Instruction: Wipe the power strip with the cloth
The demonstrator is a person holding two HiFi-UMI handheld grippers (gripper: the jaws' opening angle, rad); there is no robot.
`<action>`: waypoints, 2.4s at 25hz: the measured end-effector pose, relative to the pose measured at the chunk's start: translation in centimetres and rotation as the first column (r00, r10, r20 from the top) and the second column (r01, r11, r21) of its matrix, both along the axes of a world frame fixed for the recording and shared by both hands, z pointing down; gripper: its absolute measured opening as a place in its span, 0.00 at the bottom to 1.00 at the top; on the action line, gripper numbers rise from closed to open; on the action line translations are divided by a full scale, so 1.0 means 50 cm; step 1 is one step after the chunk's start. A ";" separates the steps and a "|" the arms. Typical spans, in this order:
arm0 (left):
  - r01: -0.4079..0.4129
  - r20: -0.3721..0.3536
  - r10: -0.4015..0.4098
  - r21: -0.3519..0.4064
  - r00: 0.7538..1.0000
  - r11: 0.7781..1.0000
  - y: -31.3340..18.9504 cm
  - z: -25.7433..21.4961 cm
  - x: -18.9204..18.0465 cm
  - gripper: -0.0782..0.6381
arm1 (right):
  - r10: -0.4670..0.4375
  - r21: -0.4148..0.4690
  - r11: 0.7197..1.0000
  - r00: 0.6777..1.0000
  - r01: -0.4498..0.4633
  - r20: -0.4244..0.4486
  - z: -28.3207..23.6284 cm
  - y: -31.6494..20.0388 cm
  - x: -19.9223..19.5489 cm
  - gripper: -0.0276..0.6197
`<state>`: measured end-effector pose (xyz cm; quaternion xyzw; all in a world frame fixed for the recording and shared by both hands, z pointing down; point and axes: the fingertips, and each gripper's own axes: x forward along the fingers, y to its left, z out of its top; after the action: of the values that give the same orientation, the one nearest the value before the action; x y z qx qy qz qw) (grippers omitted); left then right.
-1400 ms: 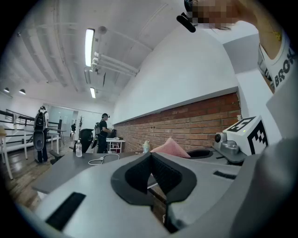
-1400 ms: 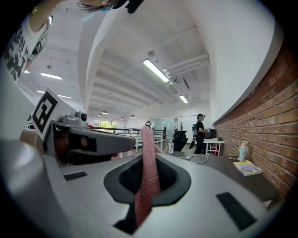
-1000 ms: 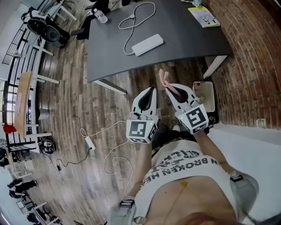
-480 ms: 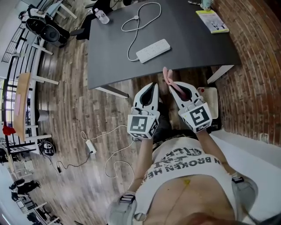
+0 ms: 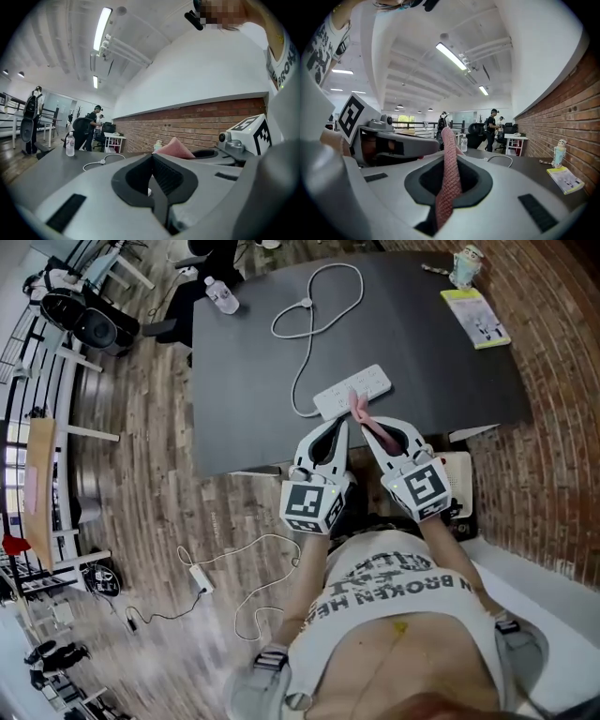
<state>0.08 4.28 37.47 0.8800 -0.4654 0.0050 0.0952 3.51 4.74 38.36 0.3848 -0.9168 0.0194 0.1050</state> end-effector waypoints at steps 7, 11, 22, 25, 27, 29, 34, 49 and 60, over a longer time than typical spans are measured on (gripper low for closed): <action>-0.034 0.022 0.035 -0.029 0.999 0.999 -0.118 0.039 -0.062 0.12 | -0.009 -0.080 0.997 0.999 0.007 -0.032 0.053 -0.117 -0.063 0.07; -0.029 0.025 0.030 -0.049 0.999 0.998 -0.153 0.056 -0.079 0.12 | -0.013 -0.096 0.995 0.999 0.008 -0.044 0.066 -0.161 -0.074 0.07; 0.044 0.034 -0.041 -0.086 0.999 0.995 -0.228 0.091 -0.106 0.12 | -0.157 -0.132 0.980 0.985 0.146 -0.073 0.095 -0.254 -0.122 0.07; 0.059 0.043 -0.055 -0.105 0.998 0.993 -0.240 0.107 -0.115 0.12 | -0.186 -0.153 0.973 0.980 0.173 -0.074 0.108 -0.267 -0.135 0.07; 0.075 0.052 -0.069 -0.117 0.996 0.990 -0.248 0.119 -0.119 0.12 | -0.202 -0.165 0.969 0.976 0.186 -0.082 0.121 -0.275 -0.136 0.07; 0.090 0.060 -0.083 -0.127 0.995 0.988 -0.253 0.133 -0.123 0.12 | -0.209 -0.173 0.966 0.974 0.191 -0.092 0.134 -0.284 -0.133 0.07; 0.113 0.078 -0.100 -0.187 0.992 0.976 -0.262 0.191 -0.140 0.12 | -0.227 -0.202 0.959 0.966 0.199 -0.126 0.178 -0.311 -0.129 0.07; 0.041 0.185 0.046 -0.438 0.982 0.898 -0.245 0.434 -0.102 0.32 | -0.348 -0.347 0.903 0.904 0.252 -0.249 0.338 -0.337 -0.141 0.07; 0.003 0.295 0.183 -0.533 0.938 0.846 -0.231 0.548 -0.076 0.48 | -0.537 -0.456 0.812 0.772 0.364 -0.339 0.451 -0.302 -0.201 0.07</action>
<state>-3.74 -7.29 64.86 0.8274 -0.4131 0.2857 0.2510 -6.53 -10.36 60.90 0.1163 -0.9120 0.0730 0.3865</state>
